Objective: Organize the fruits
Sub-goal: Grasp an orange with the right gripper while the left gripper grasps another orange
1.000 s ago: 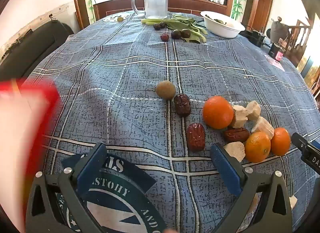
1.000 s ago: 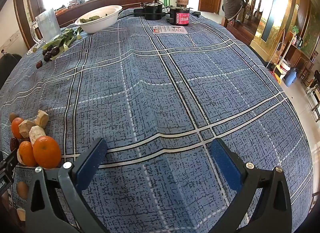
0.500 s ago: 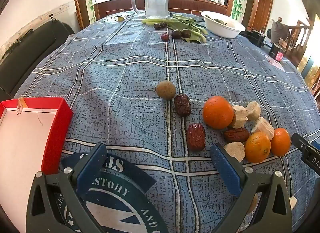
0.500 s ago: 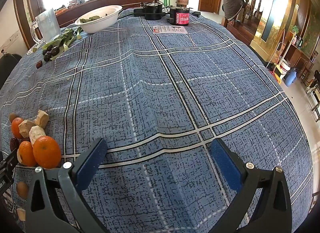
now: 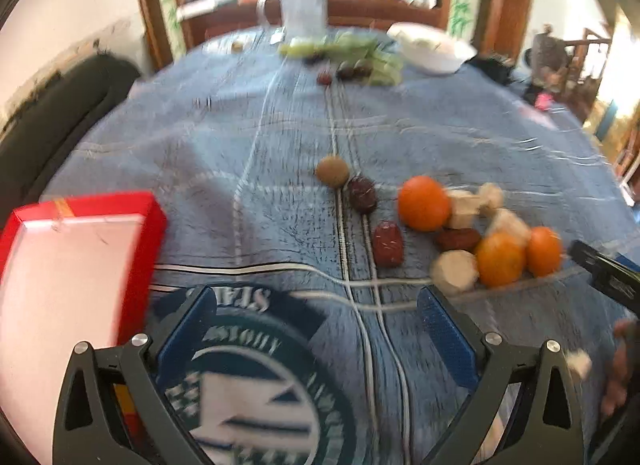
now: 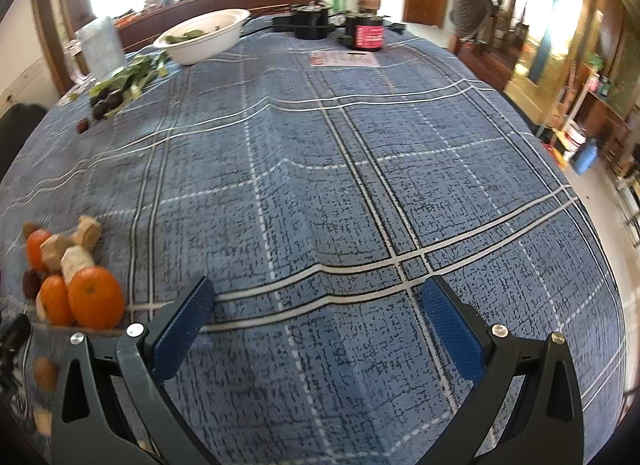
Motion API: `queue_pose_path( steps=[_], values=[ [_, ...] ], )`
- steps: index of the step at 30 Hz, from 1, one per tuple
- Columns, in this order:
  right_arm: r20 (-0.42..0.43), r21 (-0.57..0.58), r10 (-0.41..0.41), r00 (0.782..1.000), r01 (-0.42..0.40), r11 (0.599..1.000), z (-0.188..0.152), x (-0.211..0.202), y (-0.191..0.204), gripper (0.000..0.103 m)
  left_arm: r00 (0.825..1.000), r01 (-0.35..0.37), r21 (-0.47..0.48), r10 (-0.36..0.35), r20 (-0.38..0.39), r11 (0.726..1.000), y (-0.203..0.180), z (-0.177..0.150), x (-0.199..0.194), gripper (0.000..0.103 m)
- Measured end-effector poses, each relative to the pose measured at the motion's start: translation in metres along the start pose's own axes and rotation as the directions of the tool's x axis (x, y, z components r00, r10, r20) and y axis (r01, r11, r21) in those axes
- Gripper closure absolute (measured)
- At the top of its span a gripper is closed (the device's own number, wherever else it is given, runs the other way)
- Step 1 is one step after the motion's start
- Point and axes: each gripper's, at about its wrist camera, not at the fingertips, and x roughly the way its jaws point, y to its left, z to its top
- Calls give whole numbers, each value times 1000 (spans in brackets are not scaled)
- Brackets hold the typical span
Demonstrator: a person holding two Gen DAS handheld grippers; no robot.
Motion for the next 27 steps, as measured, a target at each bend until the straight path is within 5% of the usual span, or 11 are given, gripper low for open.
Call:
queue_pose_path(
  steps=[5,9,16,22,27],
  values=[
    [50,12,210,976,-211,977,2,-33,0,0,996,7,48,-11,87,999,13,-8,-45,3],
    [23,-102,329,944,-325,940,12,-46,34,2,996,17,6,-17,91,1000,25,-9,-56,18],
    [-105,-150,376,921,-389,909,19,-23,62,37,996,52,28,-54,67,998,16,-4,-56,21],
    [-162,-159,440,883,-464,872,18,-12,68,42,995,64,107,-72,68,992,1,18,-44,21],
    [-168,-191,456,874,-483,855,12,-4,74,53,992,120,227,-126,16,966,-18,39,-19,21]
  ],
)
